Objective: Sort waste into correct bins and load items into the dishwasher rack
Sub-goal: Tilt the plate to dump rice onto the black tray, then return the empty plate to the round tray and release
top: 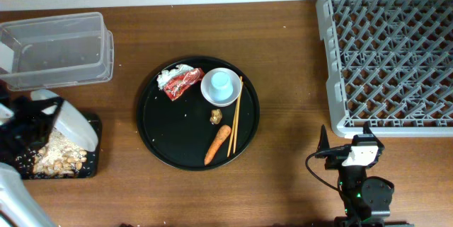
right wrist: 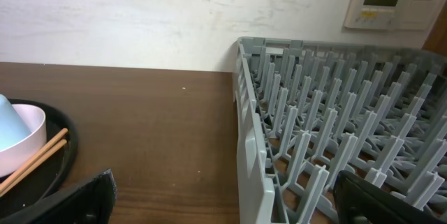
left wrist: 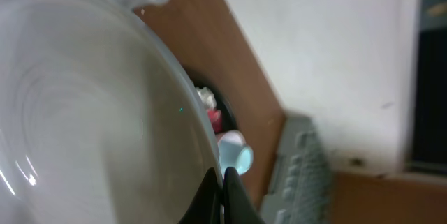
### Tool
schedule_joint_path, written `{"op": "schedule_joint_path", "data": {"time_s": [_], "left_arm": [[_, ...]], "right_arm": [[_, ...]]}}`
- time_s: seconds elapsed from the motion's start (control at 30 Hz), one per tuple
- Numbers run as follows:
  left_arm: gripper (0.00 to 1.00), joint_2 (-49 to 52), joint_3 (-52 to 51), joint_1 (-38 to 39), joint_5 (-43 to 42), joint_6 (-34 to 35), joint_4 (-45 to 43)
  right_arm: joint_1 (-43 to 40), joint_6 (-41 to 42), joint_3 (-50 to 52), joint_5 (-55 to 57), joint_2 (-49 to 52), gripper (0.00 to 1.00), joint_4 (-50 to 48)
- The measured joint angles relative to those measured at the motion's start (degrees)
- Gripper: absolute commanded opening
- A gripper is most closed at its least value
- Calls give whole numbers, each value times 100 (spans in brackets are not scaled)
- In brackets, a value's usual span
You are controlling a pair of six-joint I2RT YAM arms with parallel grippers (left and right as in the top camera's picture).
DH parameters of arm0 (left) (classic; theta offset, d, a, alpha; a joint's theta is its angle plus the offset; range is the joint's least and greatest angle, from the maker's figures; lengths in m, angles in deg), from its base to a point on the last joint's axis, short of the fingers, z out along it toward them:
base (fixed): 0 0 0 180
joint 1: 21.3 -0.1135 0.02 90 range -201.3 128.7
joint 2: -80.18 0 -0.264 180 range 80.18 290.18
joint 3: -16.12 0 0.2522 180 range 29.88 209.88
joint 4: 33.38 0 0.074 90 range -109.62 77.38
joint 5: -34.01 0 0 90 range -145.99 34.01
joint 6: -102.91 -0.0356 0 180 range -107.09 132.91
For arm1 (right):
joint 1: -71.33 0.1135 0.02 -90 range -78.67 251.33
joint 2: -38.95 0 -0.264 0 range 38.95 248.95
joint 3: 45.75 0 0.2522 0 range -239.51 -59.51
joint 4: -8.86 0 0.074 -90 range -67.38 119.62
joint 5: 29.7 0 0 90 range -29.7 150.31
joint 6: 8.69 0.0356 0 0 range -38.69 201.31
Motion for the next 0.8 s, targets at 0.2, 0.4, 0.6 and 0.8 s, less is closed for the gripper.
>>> {"op": "schedule_joint_path", "data": {"time_s": [0.2,0.4,0.6,0.8], "left_arm": [[0,-726,0,1725,1056,-299,378],[0,-756,0,3659,2291,-369,470],[1,-289,0,5095,3237,-363,468],[1,684,0,6078,3982,-361,197]], "right_arm": [[0,2,0,0,0,98,0],[0,0,0,0,0,98,0],[0,2,0,0,0,98,0],[0,2,0,0,0,98,0]]}}
